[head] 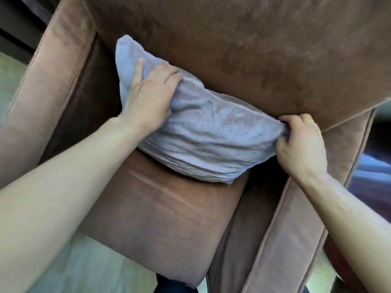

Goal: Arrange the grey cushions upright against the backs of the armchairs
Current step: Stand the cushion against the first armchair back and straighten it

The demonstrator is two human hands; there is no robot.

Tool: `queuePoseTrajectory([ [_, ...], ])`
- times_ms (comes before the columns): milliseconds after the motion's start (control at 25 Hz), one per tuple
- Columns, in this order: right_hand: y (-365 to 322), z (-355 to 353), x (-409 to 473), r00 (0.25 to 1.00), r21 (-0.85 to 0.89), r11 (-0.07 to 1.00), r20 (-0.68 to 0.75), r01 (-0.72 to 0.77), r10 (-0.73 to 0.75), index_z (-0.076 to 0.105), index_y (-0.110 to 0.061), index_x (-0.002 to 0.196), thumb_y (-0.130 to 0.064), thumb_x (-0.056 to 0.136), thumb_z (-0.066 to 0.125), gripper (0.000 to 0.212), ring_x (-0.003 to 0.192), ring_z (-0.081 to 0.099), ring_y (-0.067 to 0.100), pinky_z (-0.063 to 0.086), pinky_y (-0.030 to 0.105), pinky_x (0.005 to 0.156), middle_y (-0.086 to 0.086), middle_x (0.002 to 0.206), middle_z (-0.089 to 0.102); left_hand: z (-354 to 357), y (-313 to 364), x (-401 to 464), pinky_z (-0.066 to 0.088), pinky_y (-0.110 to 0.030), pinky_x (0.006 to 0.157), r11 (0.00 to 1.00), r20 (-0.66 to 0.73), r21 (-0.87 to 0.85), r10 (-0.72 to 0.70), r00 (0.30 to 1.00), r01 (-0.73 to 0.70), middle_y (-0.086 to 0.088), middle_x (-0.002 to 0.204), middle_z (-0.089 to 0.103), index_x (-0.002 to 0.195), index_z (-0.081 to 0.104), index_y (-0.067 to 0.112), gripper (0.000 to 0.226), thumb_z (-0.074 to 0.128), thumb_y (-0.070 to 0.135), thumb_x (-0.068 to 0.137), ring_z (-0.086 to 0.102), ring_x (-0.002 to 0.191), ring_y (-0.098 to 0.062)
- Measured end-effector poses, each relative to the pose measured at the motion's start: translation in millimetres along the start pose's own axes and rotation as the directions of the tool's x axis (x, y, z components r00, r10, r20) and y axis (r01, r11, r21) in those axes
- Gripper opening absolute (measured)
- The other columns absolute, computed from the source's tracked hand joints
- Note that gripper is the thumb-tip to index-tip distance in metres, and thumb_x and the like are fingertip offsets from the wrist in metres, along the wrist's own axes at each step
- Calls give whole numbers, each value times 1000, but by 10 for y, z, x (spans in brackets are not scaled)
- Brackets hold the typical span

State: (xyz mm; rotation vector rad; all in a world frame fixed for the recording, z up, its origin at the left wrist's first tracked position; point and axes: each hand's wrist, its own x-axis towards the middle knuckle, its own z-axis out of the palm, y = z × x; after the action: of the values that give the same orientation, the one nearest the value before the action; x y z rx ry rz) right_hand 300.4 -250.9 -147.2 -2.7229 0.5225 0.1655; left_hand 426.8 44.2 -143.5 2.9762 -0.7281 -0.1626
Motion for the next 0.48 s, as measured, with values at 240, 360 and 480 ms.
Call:
queuePoseTrajectory([
  [240,153,39,33,993,165,985,-97,-57,73,69,-12,106,3,78,54,36,99,55,30,43,30,86,11,105,54,-284,-502,381,44,-58,89,917,17,392,71,997,-72,-29,94,60,101,62,-3,27,54,-4,75,58,90,-50],
  [360,183,13,-50,983,274,957,-121,-97,135,71,-12,100,0,79,58,27,89,48,11,33,17,78,1,99,50,-408,-670,400,49,-55,64,928,90,365,51,995,-81,-30,82,57,87,62,-7,16,57,-9,71,56,76,-50],
  [480,188,-37,-102,980,295,954,-165,-57,110,72,-11,91,1,78,61,21,81,47,8,30,17,72,-1,91,54,-485,-782,369,48,-55,63,949,26,314,-19,999,10,-28,83,58,86,63,-4,13,58,-6,75,57,78,-49],
])
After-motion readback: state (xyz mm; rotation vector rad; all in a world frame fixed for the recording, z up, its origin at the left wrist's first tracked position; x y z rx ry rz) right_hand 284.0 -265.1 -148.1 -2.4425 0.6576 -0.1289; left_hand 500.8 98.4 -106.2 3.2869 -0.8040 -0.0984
